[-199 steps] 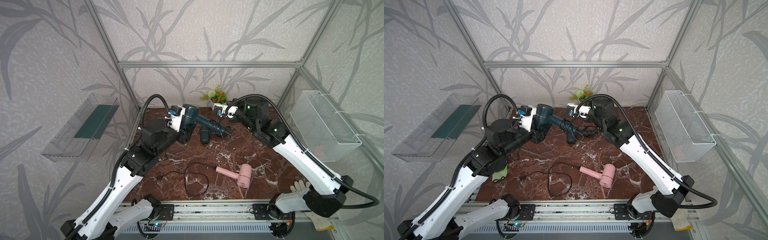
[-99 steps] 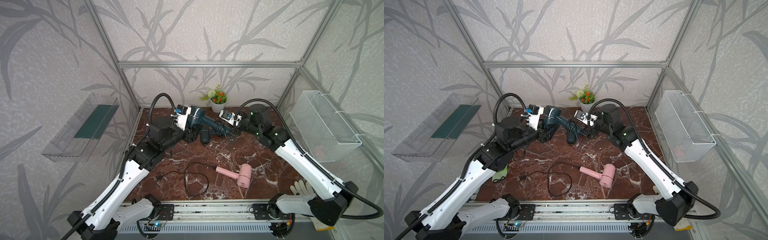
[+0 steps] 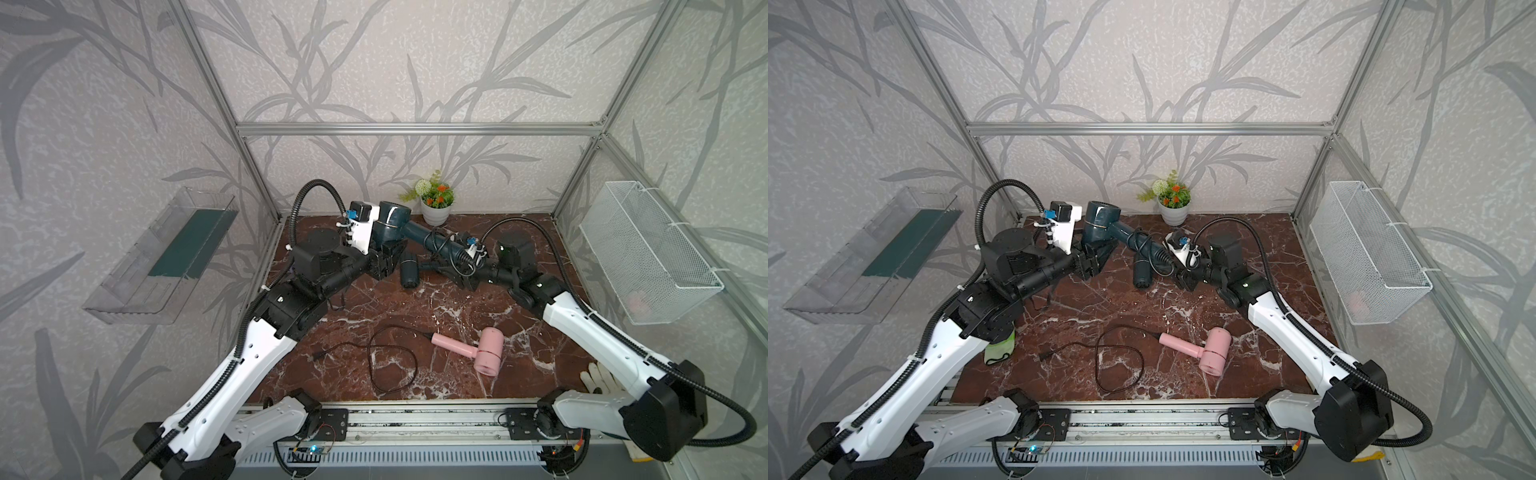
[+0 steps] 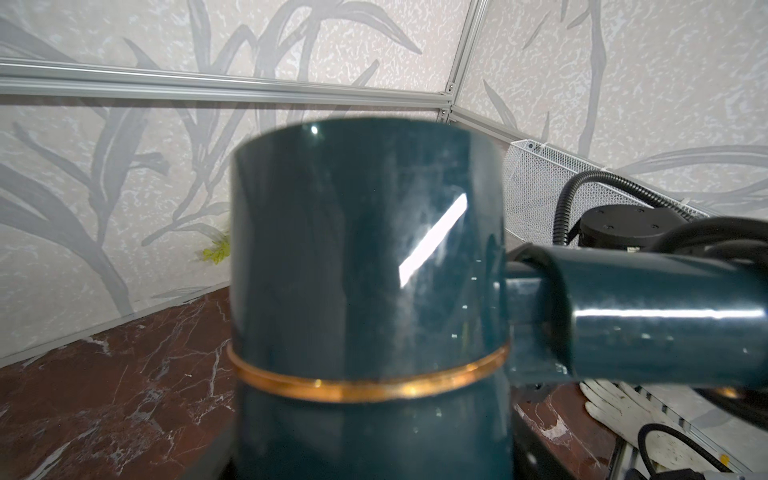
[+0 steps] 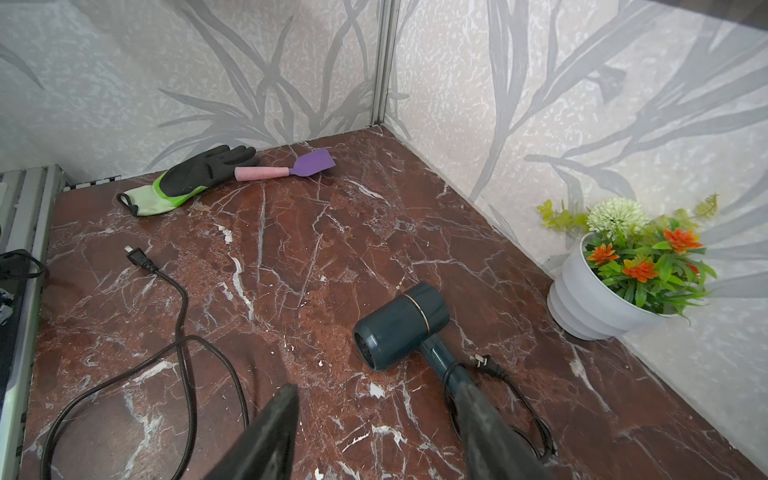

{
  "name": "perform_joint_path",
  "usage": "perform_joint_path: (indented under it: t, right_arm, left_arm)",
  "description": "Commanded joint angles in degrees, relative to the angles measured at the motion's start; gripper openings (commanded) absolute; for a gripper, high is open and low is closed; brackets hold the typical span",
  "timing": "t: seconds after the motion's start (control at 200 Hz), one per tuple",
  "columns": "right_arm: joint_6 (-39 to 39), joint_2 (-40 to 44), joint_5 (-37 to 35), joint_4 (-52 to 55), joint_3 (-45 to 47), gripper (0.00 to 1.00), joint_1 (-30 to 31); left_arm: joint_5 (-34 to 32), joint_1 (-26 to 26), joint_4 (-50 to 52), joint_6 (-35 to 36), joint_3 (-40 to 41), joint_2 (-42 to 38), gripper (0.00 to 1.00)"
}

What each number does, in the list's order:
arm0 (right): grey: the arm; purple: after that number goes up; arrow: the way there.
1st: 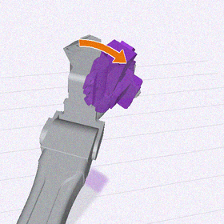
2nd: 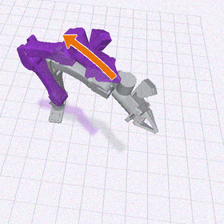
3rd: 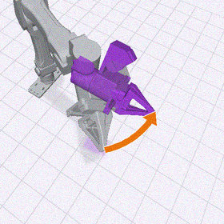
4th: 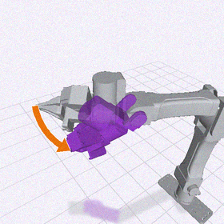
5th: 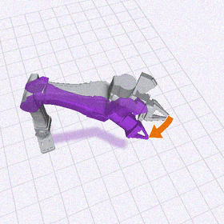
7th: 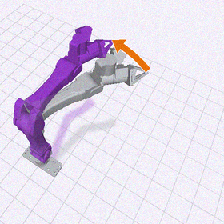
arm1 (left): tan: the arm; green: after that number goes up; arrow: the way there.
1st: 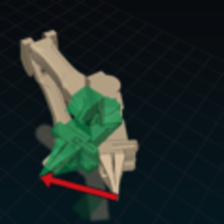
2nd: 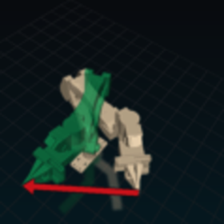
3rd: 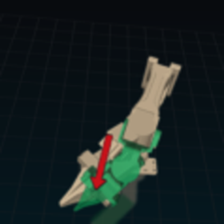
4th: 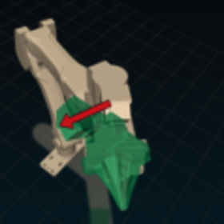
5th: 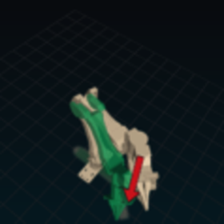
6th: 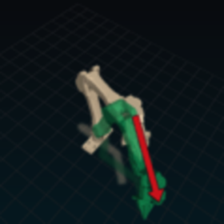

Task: Wrap the cord around the hair dryer
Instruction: Wrap the power cord around the hair dryer.

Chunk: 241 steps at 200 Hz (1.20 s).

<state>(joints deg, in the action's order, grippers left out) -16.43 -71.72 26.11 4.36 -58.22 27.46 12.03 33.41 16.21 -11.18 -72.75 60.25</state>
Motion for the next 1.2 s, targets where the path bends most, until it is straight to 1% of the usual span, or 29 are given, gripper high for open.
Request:
perform_joint_path:
  t: [0.0, 0.12, 0.27, 0.425, 0.54, 0.745, 0.82, 0.885, 1.0, 1.05, 1.11, 1.2]
  right_arm:
    - [2.7, 3.7, 1.6, -3.8, 2.2, 0.64, -0.2]
    - [3.0, 6.5, 1.5, -4.6, 5.5, 0.64, -0.2]
    - [3.0, 8.5, 1.6, -4.6, 7.9, 0.61, -0.7]
    - [3.4, 9.4, 2.6, -4.4, 8.8, 0.51, -2.0]
    - [3.3, 9.6, 3.0, -4.3, 9.3, 0.41, -2.3]
    - [4.1, 9.0, 4.0, -5.2, 10.0, 0.14, -2.4]
    - [4.8, 9.0, 4.4, -6.3, 10.4, 0.08, -2.4]
    - [5.6, 9.1, 4.6, -7.7, 11.0, 0.00, -2.3]
    - [6.2, 8.6, 3.1, -9.3, 11.4, 0.00, -1.2]
    - [5.9, 8.0, 1.2, -9.8, 11.5, 0.00, 0.7]
    - [5.3, 7.0, -2.7, -10.3, 11.2, 0.00, 3.9]
    - [5.1, 5.4, -8.6, -11.3, 10.4, 0.00, 7.8]
  left_arm:
    - [-1.3, -0.3, -5.1, -0.9, -3.2, 0.1, 0.00]
    - [-1.4, -0.7, -5.7, -1.5, -3.7, 0.6, 0.00]
    - [-1.5, -0.8, -6.1, -1.8, -4.1, 1.5, 0.00]
    - [-1.3, -0.8, -6.4, -2.0, -4.3, 1.9, 0.00]
    - [-1.2, -1.0, -6.4, -2.2, -4.4, 2.0, 0.00]
    - [-1.2, -1.0, -7.0, -2.9, -4.5, 2.1, 0.00]
    - [-0.8, -0.9, -7.3, -3.2, -4.4, 2.3, 0.00]
    - [-0.5, -1.0, -7.5, -3.6, -4.5, 2.4, 0.00]
    - [-0.4, -1.0, -9.0, -5.0, -4.0, 2.8, 0.00]
    - [-0.9, -0.9, -9.6, -6.0, -4.2, 3.3, 0.00]
    - [-1.8, -0.9, -10.2, -7.1, -4.2, 3.9, 0.00]
    - [-1.7, -0.8, -14.2, -9.3, -3.0, 4.7, 0.00]
